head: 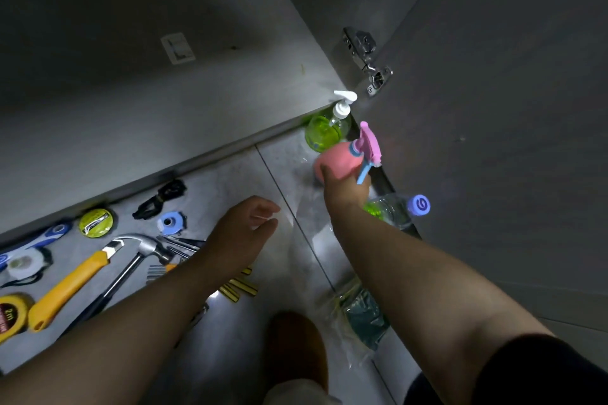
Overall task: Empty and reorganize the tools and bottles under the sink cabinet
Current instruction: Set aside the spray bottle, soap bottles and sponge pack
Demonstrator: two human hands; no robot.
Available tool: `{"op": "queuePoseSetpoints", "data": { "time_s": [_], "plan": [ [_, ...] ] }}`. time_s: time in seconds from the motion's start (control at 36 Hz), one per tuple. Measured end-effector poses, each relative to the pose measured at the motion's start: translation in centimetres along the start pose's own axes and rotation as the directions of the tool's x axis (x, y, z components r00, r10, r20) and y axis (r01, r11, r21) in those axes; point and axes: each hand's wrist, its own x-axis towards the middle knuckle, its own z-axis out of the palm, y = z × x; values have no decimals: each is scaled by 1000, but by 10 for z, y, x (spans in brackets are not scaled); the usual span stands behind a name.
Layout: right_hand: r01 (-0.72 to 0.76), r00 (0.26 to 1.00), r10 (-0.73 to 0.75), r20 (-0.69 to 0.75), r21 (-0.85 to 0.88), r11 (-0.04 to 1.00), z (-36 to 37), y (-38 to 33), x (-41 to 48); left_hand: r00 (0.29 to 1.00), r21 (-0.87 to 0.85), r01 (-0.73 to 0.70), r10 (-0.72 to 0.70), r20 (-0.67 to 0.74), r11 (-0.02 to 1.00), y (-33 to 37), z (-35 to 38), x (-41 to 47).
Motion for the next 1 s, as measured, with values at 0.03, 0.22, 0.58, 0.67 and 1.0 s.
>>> {"op": "queuePoseSetpoints", "data": {
  "time_s": [0.03, 0.22, 0.58, 0.67, 1.0],
  "plan": [
    [-28, 1000, 29, -10, 26, 999, 4, -1, 3, 1000, -3, 4, -4, 8, 1000, -2, 0, -1],
    [-141, 989, 133, -67, -146, 979, 14, -5, 0, 999, 1, -2, 2, 48, 1000, -7, 6, -3],
    [-313, 948, 313, 54, -8, 950, -91, 70, -53, 960, 128, 51, -84, 268, 991, -18, 72, -8],
    [-295, 954, 284, 102, 119, 948, -100, 67, -39, 940, 169, 53, -106, 325, 984, -18, 88, -12],
    [-215, 974, 198, 107, 172, 961, -82, 50, -27, 937, 184, 60, -119, 329, 981, -36, 100, -13]
  ]
}}
